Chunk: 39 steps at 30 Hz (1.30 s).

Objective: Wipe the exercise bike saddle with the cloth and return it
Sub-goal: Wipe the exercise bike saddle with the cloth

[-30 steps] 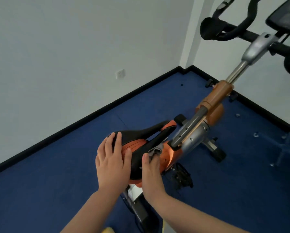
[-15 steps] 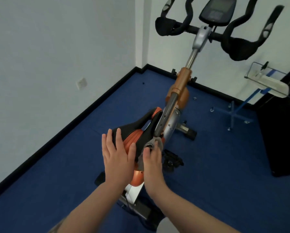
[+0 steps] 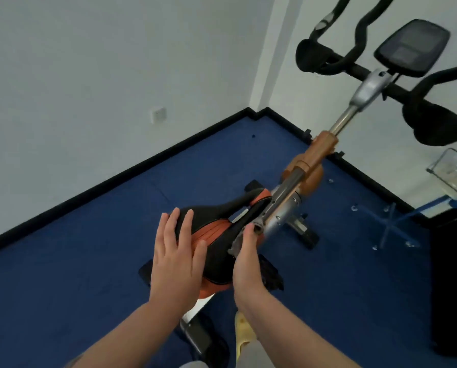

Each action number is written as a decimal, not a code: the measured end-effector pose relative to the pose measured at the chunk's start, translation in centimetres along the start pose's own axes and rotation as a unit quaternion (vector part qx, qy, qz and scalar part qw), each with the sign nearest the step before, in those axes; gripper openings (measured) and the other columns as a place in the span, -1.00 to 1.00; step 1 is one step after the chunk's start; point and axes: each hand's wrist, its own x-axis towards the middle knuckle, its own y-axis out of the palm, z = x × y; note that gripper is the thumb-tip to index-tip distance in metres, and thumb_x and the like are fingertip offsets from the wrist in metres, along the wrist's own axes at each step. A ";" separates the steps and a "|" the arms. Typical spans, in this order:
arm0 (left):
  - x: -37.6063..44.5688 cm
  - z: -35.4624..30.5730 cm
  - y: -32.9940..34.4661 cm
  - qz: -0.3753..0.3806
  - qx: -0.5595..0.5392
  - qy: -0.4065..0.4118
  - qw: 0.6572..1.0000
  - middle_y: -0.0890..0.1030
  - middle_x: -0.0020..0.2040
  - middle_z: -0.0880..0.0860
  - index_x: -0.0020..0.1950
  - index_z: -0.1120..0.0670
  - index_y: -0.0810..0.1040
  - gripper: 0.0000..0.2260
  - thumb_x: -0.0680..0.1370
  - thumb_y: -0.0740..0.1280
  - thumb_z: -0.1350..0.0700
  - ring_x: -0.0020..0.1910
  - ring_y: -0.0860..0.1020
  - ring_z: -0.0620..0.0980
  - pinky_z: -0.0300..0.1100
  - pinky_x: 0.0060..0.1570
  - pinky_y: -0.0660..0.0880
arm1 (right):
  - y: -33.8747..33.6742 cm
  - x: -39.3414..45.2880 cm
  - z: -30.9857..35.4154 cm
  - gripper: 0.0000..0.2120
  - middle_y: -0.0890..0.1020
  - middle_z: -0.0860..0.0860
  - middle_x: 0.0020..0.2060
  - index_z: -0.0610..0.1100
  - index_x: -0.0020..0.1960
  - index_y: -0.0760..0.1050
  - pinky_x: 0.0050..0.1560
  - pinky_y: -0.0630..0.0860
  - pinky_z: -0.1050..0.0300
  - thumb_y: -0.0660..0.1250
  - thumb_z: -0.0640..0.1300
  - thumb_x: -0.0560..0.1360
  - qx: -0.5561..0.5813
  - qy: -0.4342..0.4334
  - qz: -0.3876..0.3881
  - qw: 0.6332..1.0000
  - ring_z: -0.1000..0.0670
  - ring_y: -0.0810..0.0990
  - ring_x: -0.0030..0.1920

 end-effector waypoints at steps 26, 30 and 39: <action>0.3 -6.2 2.1 -0.201 -0.026 -0.248 0.947 0.29 0.46 0.02 0.43 0.08 0.27 -0.58 0.57 0.13 0.08 0.46 0.19 0.00 -0.06 0.45 0.18 | 2.9 7.8 12.2 -0.61 0.43 -0.11 0.39 0.00 0.48 0.19 0.23 0.41 -0.11 -0.06 -0.05 0.67 -0.741 -0.277 0.347 0.504 -0.19 0.45 0.30; 0.2 -6.3 2.3 -0.204 0.003 -0.247 0.947 0.31 0.46 0.00 0.43 0.06 0.27 -0.53 0.54 -0.07 0.02 0.47 0.20 -0.03 -0.04 0.47 0.13 | 4.7 8.2 12.2 -0.56 0.59 -0.03 0.11 0.01 0.18 0.52 0.09 0.41 0.07 -0.09 0.12 0.65 -0.684 -0.163 0.412 0.579 -0.05 0.56 0.09; 0.1 -7.0 2.3 -0.197 0.006 -0.287 0.937 0.15 0.52 -0.15 0.49 -0.07 0.16 -0.56 0.59 -0.02 -0.02 0.50 -0.03 -0.23 -0.14 0.50 -0.12 | 7.7 9.3 12.7 -0.64 0.63 0.24 0.15 0.22 0.21 0.54 0.25 0.44 0.23 0.00 0.07 0.65 -0.524 -0.043 0.619 0.583 0.29 0.58 0.13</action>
